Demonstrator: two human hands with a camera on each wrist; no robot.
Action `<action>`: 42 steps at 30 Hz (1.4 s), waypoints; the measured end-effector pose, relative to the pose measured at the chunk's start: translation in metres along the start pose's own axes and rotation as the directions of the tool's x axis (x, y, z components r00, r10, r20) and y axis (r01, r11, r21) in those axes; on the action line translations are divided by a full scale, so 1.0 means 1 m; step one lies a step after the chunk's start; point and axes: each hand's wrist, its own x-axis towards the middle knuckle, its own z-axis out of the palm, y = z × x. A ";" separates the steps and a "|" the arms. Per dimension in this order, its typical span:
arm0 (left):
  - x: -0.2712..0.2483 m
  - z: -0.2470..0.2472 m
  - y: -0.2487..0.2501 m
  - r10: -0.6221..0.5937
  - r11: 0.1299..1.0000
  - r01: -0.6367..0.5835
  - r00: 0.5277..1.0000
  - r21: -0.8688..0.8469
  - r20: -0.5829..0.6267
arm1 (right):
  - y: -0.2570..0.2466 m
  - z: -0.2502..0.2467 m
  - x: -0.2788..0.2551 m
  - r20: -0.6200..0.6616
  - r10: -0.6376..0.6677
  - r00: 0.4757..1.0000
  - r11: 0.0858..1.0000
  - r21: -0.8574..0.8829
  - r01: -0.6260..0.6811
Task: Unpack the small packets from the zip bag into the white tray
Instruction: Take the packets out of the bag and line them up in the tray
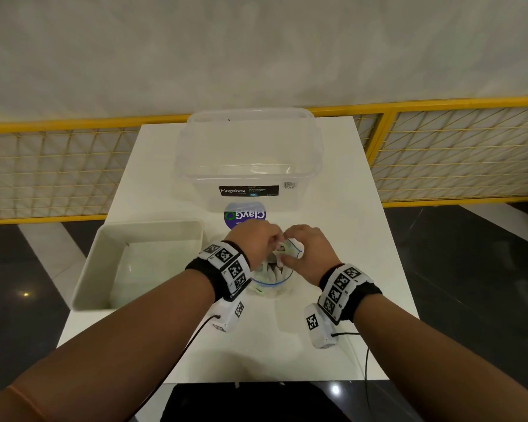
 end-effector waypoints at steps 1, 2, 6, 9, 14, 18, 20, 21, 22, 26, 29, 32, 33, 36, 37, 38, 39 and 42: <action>0.001 -0.004 0.004 0.021 0.999 -0.021 0.999 -0.030 -0.026 | -0.005 -0.002 -0.001 -0.015 -0.005 1.000 1.000 0.029 0.005; 0.003 -0.006 0.007 0.031 0.997 -0.035 0.998 -0.064 -0.061 | -0.007 -0.004 0.000 -0.034 0.022 0.999 0.997 0.069 -0.019; 0.009 -0.002 0.004 -0.103 0.981 0.076 0.983 -0.176 -0.151 | -0.002 -0.008 0.002 -0.093 0.147 0.985 0.981 0.138 -0.133; 0.017 0.006 0.002 -0.205 0.979 0.206 0.978 0.003 -0.048 | 0.004 -0.013 -0.001 -0.086 0.186 0.979 0.975 0.142 -0.172; 0.028 0.030 0.002 -0.339 0.923 0.319 0.939 0.216 0.065 | 0.013 -0.008 -0.002 -0.062 0.273 0.960 0.934 0.257 -0.249; 0.028 0.035 -0.001 -0.342 0.919 0.314 0.936 0.238 0.088 | 0.011 -0.008 -0.004 -0.012 0.260 0.965 0.923 0.297 -0.245; 0.024 0.031 -0.003 -0.321 0.936 0.306 0.945 0.175 0.068 | 0.009 -0.011 -0.002 -0.006 0.256 0.967 0.929 0.278 -0.245; 0.021 0.027 -0.005 -0.307 0.945 0.297 0.950 0.135 0.058 | 0.008 -0.012 0.000 0.002 0.253 0.967 0.931 0.271 -0.244; 0.016 0.022 -0.006 -0.290 0.954 0.285 0.956 0.094 0.050 | 0.007 -0.012 0.001 0.014 0.245 0.969 0.930 0.280 -0.239; 0.000 -0.001 -0.013 -0.206 0.972 0.205 0.978 -0.119 -0.002 | -0.009 -0.013 0.007 0.058 0.148 0.987 0.935 0.317 -0.159; -0.009 -0.021 -0.017 -0.160 0.965 0.132 0.981 -0.227 -0.111 | -0.024 -0.013 0.019 0.016 0.072 0.997 0.961 0.266 -0.074; -0.014 -0.036 -0.026 -0.181 0.937 0.111 0.965 -0.332 -0.190 | -0.040 -0.011 0.028 -0.045 0.044 0.998 0.969 0.244 -0.032; -0.016 -0.039 -0.030 -0.199 0.925 0.121 0.962 -0.361 -0.188 | -0.045 -0.010 0.030 -0.061 0.042 0.997 0.969 0.245 -0.026; -0.026 -0.049 -0.047 -0.233 0.918 0.158 0.957 -0.363 -0.171 | -0.069 -0.001 0.037 -0.082 0.021 0.996 0.970 0.244 0.000; -0.029 -0.051 -0.054 -0.237 0.920 0.163 0.956 -0.357 -0.173 | -0.076 0.003 0.039 -0.075 0.014 0.997 0.967 0.254 0.005; -0.033 -0.053 -0.061 -0.240 0.918 0.165 0.955 -0.361 -0.172 | -0.084 0.008 0.041 -0.063 0.011 0.998 0.963 0.268 0.006; -0.037 -0.056 -0.069 -0.241 0.915 0.165 0.955 -0.368 -0.172 | -0.091 0.013 0.043 -0.055 0.011 0.998 0.961 0.278 0.005; -0.047 -0.067 -0.102 -0.283 0.907 0.203 0.943 -0.369 -0.177 | -0.108 0.034 0.050 -0.042 0.041 0.998 0.964 0.263 -0.029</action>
